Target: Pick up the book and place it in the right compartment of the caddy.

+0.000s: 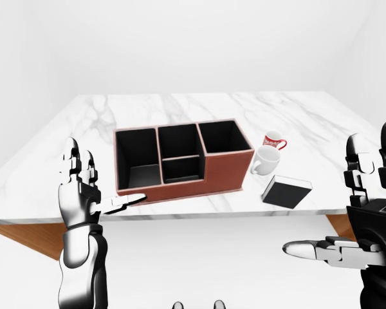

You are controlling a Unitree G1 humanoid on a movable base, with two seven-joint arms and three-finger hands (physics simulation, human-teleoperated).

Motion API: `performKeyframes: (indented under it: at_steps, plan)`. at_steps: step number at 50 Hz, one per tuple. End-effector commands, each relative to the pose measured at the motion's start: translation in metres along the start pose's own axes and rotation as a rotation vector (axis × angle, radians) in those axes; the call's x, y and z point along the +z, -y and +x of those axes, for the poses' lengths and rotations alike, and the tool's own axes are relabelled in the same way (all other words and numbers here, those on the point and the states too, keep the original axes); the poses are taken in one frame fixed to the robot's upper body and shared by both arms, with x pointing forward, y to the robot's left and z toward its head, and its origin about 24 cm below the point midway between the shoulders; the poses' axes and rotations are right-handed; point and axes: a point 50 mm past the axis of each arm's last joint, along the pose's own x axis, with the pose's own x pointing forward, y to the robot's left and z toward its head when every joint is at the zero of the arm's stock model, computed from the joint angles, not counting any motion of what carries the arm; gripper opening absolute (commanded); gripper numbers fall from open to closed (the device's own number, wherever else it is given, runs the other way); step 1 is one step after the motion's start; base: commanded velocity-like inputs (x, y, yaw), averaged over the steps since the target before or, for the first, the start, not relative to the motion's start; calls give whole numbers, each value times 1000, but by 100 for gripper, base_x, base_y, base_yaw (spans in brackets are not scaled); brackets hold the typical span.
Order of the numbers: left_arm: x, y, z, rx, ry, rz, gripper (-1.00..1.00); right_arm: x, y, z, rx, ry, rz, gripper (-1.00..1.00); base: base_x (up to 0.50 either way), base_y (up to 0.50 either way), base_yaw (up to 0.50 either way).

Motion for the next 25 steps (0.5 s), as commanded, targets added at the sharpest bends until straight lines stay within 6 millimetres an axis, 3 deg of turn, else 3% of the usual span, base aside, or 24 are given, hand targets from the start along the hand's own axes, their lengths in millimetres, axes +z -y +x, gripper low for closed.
performKeyframes:
  at_steps: [1,25]
  plan:
    - [-10,1,1,5,-42,-4,100,-9,0,2,-2,-22,25,100,27,0,0]
    - [-10,2,1,4,-42,-3,100,-5,-2,3,10,-5,20,100,27,0,0]
